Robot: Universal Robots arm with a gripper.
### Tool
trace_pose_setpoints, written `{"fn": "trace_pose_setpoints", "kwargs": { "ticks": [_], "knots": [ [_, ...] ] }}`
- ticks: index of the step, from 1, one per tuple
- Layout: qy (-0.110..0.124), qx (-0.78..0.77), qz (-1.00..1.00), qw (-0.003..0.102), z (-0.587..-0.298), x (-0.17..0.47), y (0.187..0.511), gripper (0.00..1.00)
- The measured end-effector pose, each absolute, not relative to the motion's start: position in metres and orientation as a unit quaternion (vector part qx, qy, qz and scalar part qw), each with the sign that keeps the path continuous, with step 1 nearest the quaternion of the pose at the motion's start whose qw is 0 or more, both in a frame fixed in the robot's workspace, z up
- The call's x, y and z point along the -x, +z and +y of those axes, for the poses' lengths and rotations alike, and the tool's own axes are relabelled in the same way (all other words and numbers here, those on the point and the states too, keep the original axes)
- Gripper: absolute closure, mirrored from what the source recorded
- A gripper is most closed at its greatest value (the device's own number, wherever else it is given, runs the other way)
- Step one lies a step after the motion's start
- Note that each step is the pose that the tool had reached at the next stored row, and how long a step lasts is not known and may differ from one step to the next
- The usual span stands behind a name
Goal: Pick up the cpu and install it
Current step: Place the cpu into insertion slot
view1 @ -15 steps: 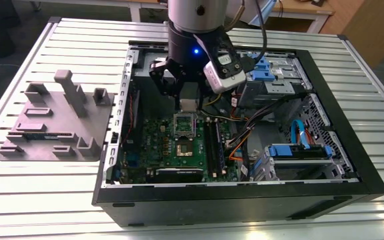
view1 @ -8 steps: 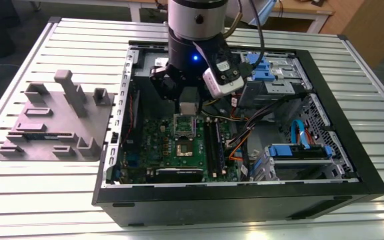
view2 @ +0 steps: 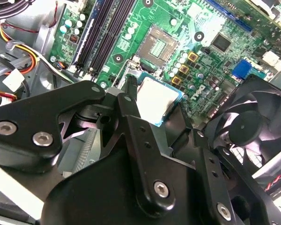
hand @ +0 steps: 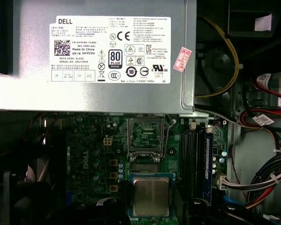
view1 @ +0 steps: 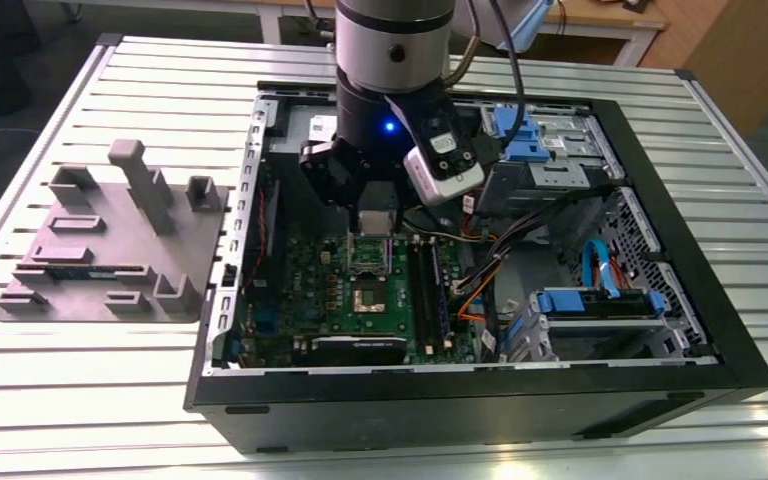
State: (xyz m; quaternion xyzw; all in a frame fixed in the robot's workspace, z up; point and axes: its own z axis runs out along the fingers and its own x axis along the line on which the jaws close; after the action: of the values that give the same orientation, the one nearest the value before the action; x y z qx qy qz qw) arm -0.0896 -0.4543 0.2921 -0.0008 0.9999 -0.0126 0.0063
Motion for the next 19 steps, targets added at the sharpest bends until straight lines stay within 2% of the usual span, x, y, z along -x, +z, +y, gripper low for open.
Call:
{"fn": "trace_pose_setpoints", "kwargs": {
  "ticks": [19],
  "knots": [
    [-0.013, 0.001, 1.000, 0.006, -0.4542, 0.0897, 0.2830, 0.53]
  ]
}}
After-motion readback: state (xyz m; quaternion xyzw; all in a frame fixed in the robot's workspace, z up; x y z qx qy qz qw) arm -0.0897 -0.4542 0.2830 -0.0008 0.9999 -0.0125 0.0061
